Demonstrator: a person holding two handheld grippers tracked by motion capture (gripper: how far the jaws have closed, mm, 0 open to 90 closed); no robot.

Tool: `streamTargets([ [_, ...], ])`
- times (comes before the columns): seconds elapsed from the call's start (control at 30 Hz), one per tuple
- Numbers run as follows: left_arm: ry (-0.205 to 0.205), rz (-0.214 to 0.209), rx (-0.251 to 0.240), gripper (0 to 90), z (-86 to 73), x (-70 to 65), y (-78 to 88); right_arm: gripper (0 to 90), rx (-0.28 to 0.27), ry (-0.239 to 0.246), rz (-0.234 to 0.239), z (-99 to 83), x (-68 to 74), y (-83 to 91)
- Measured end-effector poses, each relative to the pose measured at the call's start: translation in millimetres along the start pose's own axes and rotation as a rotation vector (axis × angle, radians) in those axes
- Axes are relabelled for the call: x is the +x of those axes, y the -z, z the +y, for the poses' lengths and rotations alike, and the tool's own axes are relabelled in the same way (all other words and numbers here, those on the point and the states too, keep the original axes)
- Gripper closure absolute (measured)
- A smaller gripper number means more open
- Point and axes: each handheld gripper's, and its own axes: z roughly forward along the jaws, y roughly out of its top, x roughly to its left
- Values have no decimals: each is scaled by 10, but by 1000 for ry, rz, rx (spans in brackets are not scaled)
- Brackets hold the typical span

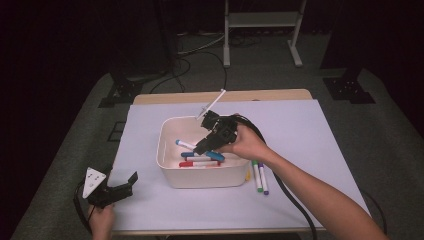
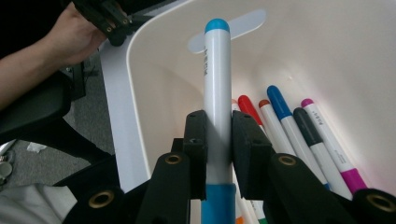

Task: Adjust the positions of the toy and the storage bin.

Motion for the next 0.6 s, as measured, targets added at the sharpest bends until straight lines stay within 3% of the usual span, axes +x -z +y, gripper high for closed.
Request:
streamTargets([
  [0.23,1,-1,-1,5,0,1,1,761,48,15,30,9,-28,-274],
  [0.43,2,-2,-1,5,0,3,-1,761,80,23,38,14,-50,-401],
  [0.6,1,-2,1,5,1,5,-1,760,140,37,32,-19,-84,-563],
])
